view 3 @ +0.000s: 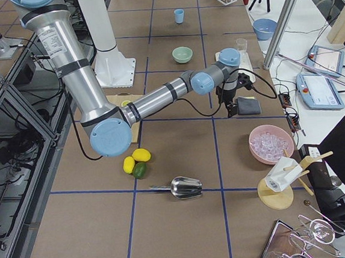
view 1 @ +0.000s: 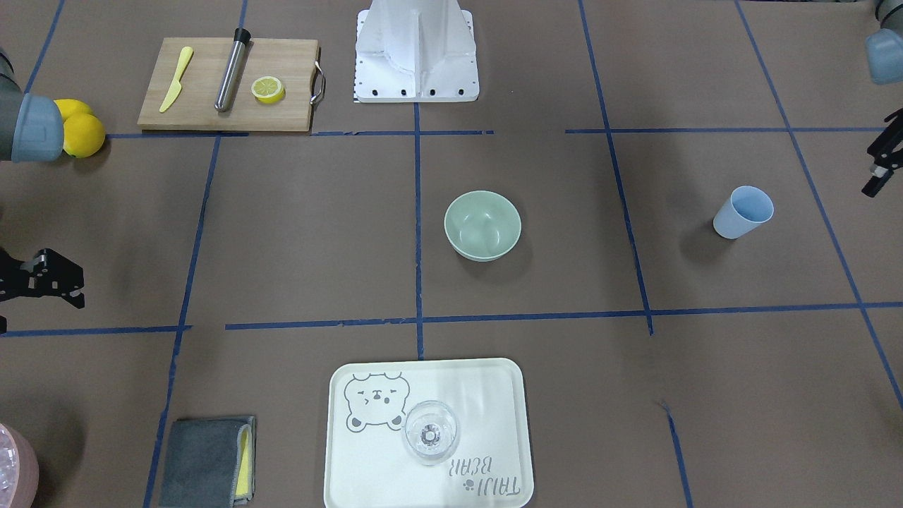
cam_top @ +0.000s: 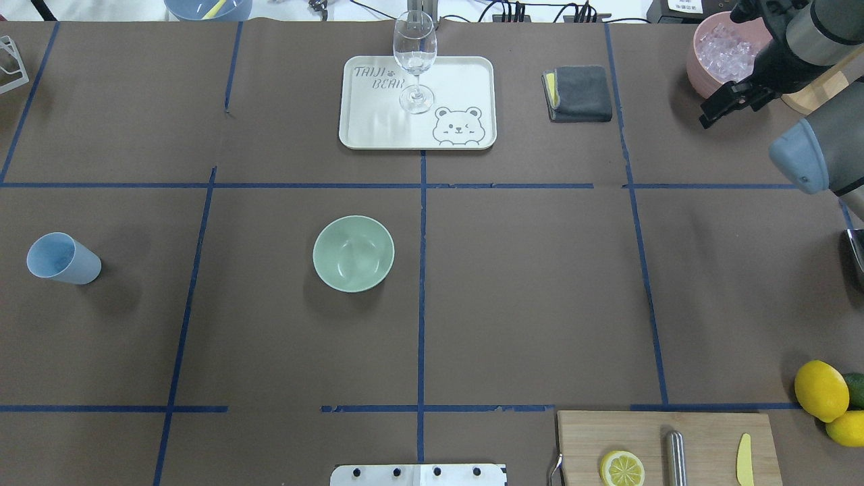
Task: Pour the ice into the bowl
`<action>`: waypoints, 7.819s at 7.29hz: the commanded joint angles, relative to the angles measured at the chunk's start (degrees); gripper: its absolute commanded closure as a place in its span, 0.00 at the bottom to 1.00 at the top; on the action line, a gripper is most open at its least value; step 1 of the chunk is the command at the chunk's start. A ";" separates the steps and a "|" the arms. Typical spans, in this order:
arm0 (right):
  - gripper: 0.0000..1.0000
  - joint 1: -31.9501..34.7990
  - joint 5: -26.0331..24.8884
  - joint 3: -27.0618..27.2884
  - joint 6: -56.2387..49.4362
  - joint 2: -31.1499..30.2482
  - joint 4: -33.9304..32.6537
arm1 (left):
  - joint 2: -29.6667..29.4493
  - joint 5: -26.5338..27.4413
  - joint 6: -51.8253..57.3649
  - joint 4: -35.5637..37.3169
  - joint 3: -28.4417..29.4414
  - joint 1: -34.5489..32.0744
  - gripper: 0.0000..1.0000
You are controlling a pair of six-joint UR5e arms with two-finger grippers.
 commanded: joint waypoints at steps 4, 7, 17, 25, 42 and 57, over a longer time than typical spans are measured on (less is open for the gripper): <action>0.00 3.73 1.65 2.97 -2.46 -7.55 0.38 | 13.57 43.98 -17.98 -21.23 -1.88 28.03 0.00; 0.00 4.00 1.65 3.06 -2.37 -8.26 0.38 | 16.13 64.21 -24.92 -23.35 -1.70 41.66 0.00; 0.00 4.26 1.57 4.03 -1.58 -9.41 0.29 | 10.42 95.04 -33.12 -23.08 13.24 64.39 0.00; 0.00 4.79 1.57 4.03 -1.66 -9.50 0.29 | 5.06 96.36 -32.51 -23.44 20.01 64.83 0.01; 0.00 6.20 1.74 4.03 -1.93 -9.58 0.29 | 3.13 88.37 -20.92 -29.76 18.09 57.11 0.94; 0.00 9.09 1.74 7.72 -1.58 -16.52 0.29 | -23.76 96.68 20.80 12.68 4.97 58.48 1.00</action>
